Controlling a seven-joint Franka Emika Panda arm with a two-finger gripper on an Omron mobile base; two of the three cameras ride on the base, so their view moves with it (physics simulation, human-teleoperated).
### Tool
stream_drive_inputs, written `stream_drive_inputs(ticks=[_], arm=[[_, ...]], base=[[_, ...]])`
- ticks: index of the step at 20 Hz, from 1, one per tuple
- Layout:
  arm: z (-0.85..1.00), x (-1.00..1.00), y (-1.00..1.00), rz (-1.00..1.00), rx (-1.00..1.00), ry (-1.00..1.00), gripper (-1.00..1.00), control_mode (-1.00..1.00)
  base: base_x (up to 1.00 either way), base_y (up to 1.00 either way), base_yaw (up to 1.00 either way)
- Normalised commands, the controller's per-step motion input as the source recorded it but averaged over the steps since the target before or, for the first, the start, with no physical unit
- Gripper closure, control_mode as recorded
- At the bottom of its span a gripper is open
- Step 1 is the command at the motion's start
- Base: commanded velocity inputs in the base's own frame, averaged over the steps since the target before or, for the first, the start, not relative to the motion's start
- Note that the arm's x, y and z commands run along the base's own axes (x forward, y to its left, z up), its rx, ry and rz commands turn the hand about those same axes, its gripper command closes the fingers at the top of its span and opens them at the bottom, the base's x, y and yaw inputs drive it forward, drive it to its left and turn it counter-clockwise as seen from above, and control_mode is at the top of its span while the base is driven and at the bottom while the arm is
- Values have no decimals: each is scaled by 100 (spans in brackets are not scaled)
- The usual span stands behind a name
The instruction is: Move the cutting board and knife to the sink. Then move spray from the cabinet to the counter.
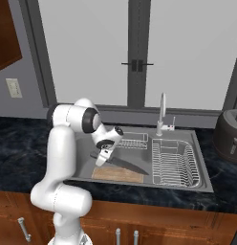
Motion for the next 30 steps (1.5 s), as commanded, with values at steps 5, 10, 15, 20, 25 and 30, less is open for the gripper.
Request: stream_drive_inputs(ticks=[5, 10, 15, 20, 25, 30], arm=[[-31, 0, -2, 0, 0, 0, 100, -100], [-31, 0, 0, 0, 0, 0, 100, -100], [-29, 0, 0, -2, 0, 1, 100, -100], [-27, 0, 0, -3, 0, 4, 100, -100], [-23, 0, 0, -4, 0, 9, 100, -100], [-11, 0, 0, -1, 0, 7, -100, -100]], base=[[0, 0, 0], [0, 0, 0], [0, 0, 0], [0, 0, 0], [0, 0, 0], [0, 0, 0]])
